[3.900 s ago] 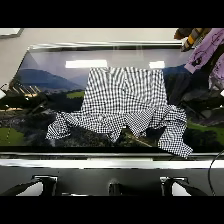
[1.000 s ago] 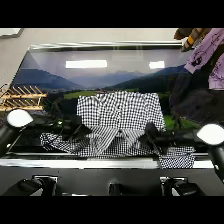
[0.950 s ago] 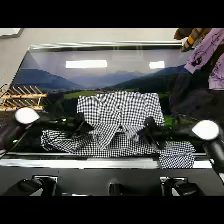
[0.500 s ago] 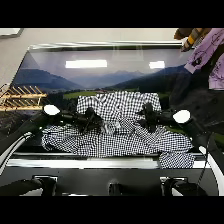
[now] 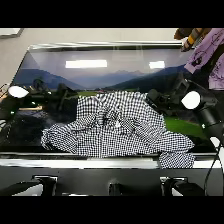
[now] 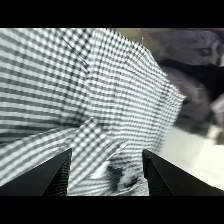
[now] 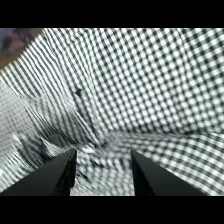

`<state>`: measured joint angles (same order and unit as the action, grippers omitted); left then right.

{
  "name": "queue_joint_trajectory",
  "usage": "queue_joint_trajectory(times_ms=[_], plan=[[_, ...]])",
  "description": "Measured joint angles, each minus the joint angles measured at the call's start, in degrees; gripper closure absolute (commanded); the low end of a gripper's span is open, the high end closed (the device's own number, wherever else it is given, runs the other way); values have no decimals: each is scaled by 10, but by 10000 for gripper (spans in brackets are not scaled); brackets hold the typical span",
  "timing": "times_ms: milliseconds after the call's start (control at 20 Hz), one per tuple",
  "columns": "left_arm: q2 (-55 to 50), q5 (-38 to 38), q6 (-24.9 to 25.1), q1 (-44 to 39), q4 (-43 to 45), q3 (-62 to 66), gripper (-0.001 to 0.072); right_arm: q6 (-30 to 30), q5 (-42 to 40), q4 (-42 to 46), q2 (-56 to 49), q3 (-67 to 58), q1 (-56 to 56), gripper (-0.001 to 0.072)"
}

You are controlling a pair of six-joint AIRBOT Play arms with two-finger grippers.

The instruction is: Fold the clothes and pants, and hang the long-sleeved shirts on hangers.

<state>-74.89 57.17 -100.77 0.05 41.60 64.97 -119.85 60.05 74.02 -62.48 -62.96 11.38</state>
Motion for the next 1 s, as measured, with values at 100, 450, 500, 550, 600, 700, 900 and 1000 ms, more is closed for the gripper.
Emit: queue_joint_trajectory(times_ms=[100, 450, 500, 550, 600, 700, 900, 1000], plan=[[19, 18, 1, 3, 46, 12, 194, 21, 60, 65, 0, -12, 61, 218], [48, 28, 3, -29, 182, 24, 194, -60, 33, 306, -33, 50, 288, 228], [48, 26, 3, -32, 195, 24, 194, -74, 12, 323, -49, 59, 300, 229], [49, 23, 3, -35, 207, 24, 194, -83, -8, 336, -63, 65, 312, 229], [49, 19, 3, -37, 217, 24, 194, -89, -28, 351, -78, 70, 324, 229], [50, 17, 3, -38, 229, 24, 194, -107, -55, 377, -104, 76, 348, 229], [50, 14, 3, -40, 241, 24, 194, -176, -79, 436, -161, 80, 372, 229], [50, 14, 3, -40, 244, 24, 194, -221, -92, 473, -185, 81, 377, 235]])
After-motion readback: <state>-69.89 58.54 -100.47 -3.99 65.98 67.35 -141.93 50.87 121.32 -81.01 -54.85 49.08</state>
